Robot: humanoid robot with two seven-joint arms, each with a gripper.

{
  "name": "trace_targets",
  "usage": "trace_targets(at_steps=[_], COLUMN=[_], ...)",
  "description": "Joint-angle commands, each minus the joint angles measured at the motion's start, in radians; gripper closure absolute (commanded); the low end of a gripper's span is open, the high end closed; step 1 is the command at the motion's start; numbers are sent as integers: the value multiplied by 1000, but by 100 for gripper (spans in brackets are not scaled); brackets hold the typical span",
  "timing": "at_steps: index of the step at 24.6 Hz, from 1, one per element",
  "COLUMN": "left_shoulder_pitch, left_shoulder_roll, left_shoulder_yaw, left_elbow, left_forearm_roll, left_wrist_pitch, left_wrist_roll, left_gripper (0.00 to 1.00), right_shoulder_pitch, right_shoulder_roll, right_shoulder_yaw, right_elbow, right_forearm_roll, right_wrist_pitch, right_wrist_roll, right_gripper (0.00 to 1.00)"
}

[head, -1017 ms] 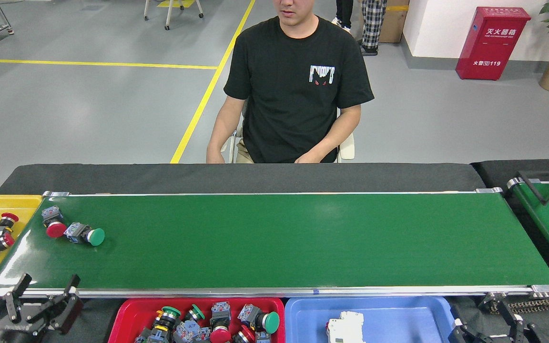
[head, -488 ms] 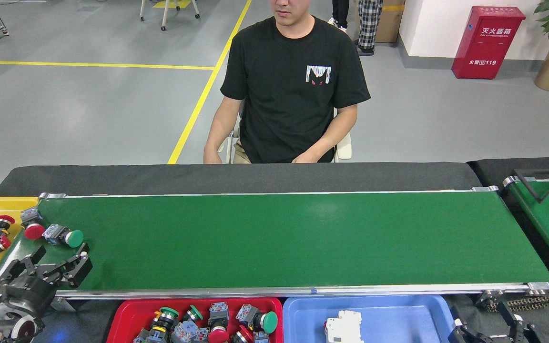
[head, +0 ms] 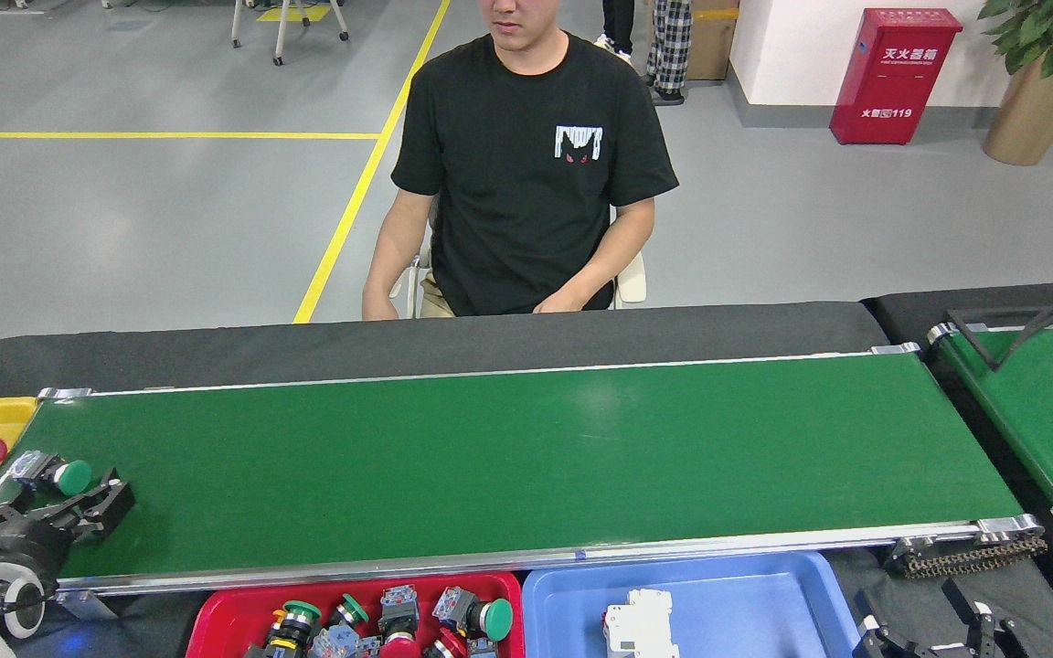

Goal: Pick switch part from conveyor to tray

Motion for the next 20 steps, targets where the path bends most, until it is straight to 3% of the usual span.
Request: trace_targets(at_steps=[1, 4, 7, 9, 15, 18, 20], left_shoulder_pitch=[-53, -116, -142, -142, -131, -19, 157], left_shoulder_roll=[24, 26, 24, 20, -5, -43, -51], left_shoulder_yaw=[-22, -80, -106, -113, -148, -160, -160], left_elbow=[65, 159, 211, 211, 165, -71, -356], left_forearm_roll=[0, 1, 17, 35, 34, 43, 52], left_wrist_pitch=[42, 131, 150, 148, 118, -16, -152], left_wrist_roll=[42, 105, 178, 184, 203, 197, 191], left_gripper=[1, 12, 56, 72, 83, 85, 85], right_shoulder_pitch=[-2, 0, 0, 0, 1, 11, 11], right_shoulder_roll=[-7, -9, -11, -11, -12, -11, -11], right_shoulder_yaw=[-3, -3, -3, -3, -4, -10, -10], right_elbow=[-9, -9, -4, -2, -1, -1, 1], right_forearm_roll=[-4, -4, -4, -4, -5, -5, -5], right_wrist_pitch=[-15, -16, -16, -19, -23, -21, -21], right_wrist_roll=[-3, -3, -3, -3, -3, -3, -2], right_gripper=[0, 0, 0, 0, 0, 0, 0])
